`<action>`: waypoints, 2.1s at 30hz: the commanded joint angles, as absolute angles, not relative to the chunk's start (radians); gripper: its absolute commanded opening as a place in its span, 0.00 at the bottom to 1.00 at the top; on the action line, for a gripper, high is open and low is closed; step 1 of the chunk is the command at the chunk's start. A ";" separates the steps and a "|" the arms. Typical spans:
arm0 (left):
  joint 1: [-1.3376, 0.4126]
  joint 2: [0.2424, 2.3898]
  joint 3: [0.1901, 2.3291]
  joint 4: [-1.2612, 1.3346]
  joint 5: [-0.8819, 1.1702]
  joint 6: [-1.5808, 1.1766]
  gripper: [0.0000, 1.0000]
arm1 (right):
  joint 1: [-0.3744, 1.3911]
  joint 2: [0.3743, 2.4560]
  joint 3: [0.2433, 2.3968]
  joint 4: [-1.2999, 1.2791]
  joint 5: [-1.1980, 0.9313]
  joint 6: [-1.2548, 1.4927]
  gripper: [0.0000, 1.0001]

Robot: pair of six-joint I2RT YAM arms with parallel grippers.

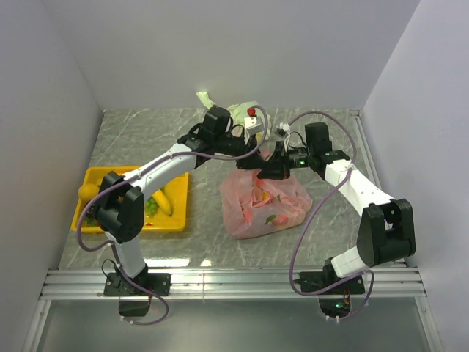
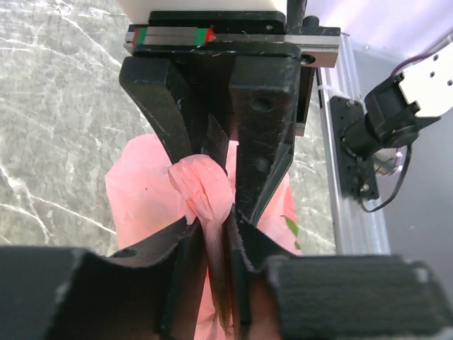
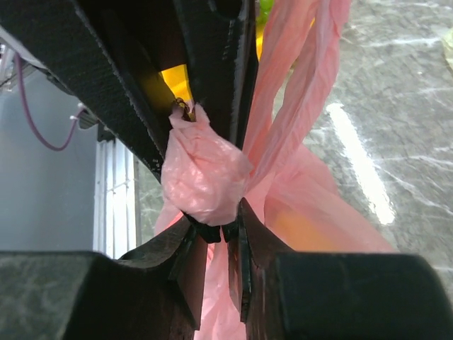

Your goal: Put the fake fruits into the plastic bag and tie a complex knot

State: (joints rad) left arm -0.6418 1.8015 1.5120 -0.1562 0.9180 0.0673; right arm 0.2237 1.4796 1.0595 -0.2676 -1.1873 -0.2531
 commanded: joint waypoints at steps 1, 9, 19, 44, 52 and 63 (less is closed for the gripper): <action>-0.638 1.695 1.485 -0.029 0.888 -0.060 0.34 | 0.216 1.489 1.046 -0.222 -1.175 -0.229 0.00; -0.637 1.652 1.401 0.028 0.873 -0.123 0.25 | 0.213 1.488 1.046 -0.218 -1.210 -0.221 0.27; -0.630 1.663 1.399 0.008 0.899 -0.124 0.01 | 0.193 1.451 0.974 -0.169 -1.195 -0.244 0.48; -0.623 1.841 1.500 0.224 0.887 -0.385 0.20 | 0.215 1.471 0.902 0.178 -1.212 0.078 0.00; -0.557 1.663 1.560 -0.023 0.888 -0.232 0.43 | 0.216 1.468 0.925 0.066 -1.207 0.009 0.00; -0.584 1.410 1.313 -0.379 0.734 0.043 0.74 | 0.218 1.454 0.950 -0.021 -1.215 -0.044 0.00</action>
State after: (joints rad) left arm -0.5507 1.3983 1.3834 -0.2604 0.8291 -0.0620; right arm 0.2111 1.4784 0.9043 0.0200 -1.1973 -0.0017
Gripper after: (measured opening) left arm 0.737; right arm 0.009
